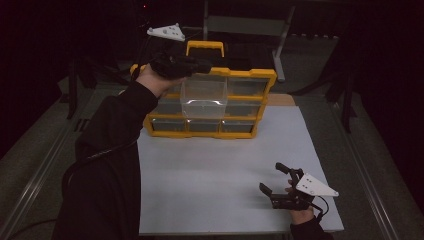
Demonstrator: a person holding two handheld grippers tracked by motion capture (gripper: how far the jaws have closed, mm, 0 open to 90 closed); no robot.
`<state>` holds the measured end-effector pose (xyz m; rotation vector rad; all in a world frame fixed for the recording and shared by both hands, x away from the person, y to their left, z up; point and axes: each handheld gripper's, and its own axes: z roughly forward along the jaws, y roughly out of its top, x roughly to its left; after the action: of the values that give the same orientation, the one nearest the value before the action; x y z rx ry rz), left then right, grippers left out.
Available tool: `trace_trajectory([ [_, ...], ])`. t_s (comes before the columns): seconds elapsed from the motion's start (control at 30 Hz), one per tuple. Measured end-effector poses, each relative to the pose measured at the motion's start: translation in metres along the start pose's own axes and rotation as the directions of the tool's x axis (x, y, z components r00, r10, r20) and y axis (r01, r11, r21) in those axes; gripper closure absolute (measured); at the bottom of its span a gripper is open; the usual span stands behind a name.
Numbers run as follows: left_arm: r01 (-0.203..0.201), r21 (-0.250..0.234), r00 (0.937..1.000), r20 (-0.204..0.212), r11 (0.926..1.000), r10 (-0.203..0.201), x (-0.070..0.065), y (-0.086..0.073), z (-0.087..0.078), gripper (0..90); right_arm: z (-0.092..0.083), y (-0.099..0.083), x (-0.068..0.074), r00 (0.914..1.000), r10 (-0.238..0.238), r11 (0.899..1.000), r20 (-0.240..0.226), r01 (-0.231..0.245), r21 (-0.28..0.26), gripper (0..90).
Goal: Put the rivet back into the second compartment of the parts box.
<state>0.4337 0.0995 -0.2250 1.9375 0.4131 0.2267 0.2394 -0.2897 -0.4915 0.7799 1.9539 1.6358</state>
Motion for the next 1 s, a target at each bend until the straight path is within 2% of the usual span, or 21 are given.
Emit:
trace_trajectory([
  [0.07,-0.007,0.011,0.9999,0.009,0.9999,0.007,0.001,-0.003,0.002,82.5,0.0,0.0,0.0,1.0,-0.002,1.0,0.001,0.002,-0.001,9.4],
  [0.13,0.004,0.025,0.9999,0.01,0.9997,-0.004,0.003,-0.006,0.004,82.5,0.0,0.0,0.0,1.0,-0.003,1.0,0.001,0.003,-0.001,9.4],
  [0.23,0.003,0.046,1.0,0.0,0.9989,-0.003,0.004,-0.01,0.006,81.7,0.0,0.0,-0.001,1.0,-0.002,1.0,0.002,0.002,0.0,9.5],
  [0.3,-0.003,0.054,0.9998,-0.021,0.9986,0.004,0.004,-0.012,0.008,81.7,0.0,0.0,0.0,1.0,-0.002,1.0,0.002,0.002,0.001,9.4],
  [0.37,-0.003,0.057,0.9998,-0.02,0.9984,0.004,0.005,-0.014,0.01,79.1,0.0,0.0,0.0,1.0,-0.005,1.0,0.004,0.005,0.004,9.4],
  [0.43,0.004,0.066,0.9998,-0.019,0.9978,-0.003,0.005,-0.016,0.011,69.7,0.0,0.0,-0.001,1.0,-0.004,1.0,0.005,0.004,0.004,9.4],
  [0.47,0.007,0.067,0.9997,-0.026,0.9977,-0.006,0.005,-0.017,0.012,58.7,0.0,0.0,-0.001,1.0,-0.005,1.0,0.006,0.005,0.003,9.4],
  [0.6,0.036,0.048,0.9986,-0.041,0.9982,-0.034,0.003,-0.016,0.009,34.2,0.0,0.0,-0.001,1.0,-0.002,1.0,0.008,0.002,0.004,9.4],
  [0.7,0.041,0.027,0.9975,-0.058,0.9988,-0.04,-0.001,-0.013,0.003,23.0,0.0,0.0,0.0,1.0,-0.004,1.0,0.008,0.004,0.004,9.5],
  [0.77,0.056,0.011,0.9974,-0.046,0.9984,-0.055,-0.002,-0.012,-0.002,15.9,0.0,0.0,0.0,1.0,-0.005,1.0,0.008,0.005,0.004,9.4],
  [0.83,0.056,0.004,0.997,-0.054,0.9984,-0.055,-0.005,-0.012,-0.006,13.7,-0.001,0.0,0.0,0.9999,-0.006,1.0,0.01,0.006,0.004,9.4],
  [0.93,0.05,-0.001,0.9983,-0.031,0.9988,-0.05,-0.009,-0.014,-0.011,0.0,-0.001,0.0,0.0,0.9999,-0.005,1.0,0.011,0.005,0.004,9.4],
  [1.0,0.068,-0.028,0.9975,-0.019,0.9973,-0.069,-0.011,-0.016,-0.017,0.0,-0.001,0.0,0.0,0.9999,-0.007,1.0,0.012,0.007,0.006,9.4],
])
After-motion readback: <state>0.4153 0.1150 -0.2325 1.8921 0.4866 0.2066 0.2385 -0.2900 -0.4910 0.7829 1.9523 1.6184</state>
